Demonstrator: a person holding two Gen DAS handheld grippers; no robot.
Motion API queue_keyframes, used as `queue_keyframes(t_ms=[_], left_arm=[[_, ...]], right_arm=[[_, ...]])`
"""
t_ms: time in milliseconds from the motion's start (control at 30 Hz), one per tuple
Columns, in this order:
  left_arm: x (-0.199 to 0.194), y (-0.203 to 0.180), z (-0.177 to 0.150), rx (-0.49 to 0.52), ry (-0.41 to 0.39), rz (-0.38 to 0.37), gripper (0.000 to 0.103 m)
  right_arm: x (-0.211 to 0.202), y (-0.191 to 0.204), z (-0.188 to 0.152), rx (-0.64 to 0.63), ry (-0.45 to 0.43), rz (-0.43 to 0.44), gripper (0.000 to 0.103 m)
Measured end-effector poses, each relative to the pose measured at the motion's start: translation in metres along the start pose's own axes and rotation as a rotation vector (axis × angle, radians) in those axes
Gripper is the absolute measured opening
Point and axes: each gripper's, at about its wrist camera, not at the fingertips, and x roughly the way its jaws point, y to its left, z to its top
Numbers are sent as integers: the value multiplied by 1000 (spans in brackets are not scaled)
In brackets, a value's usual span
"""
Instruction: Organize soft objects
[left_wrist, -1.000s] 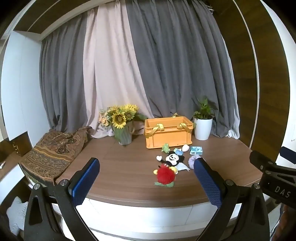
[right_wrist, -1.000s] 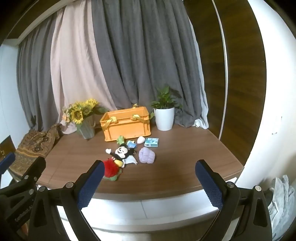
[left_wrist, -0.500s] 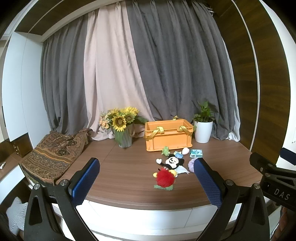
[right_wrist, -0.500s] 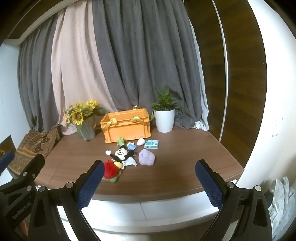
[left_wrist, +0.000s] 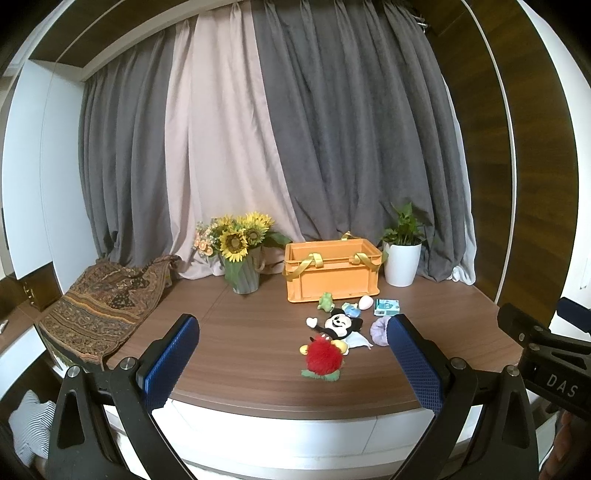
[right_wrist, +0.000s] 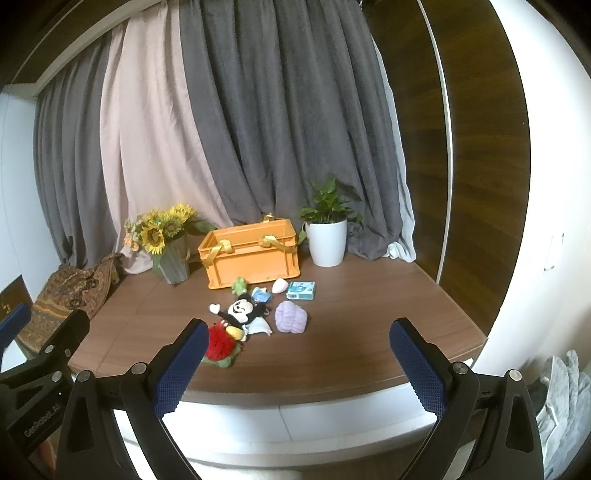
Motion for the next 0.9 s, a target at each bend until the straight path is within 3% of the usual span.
queue_keyframes(t_ms=[900], left_arm=[[13,-4,6,-21,0,-15,103]], right_arm=[[7,4,7,-6,-6,14,100]])
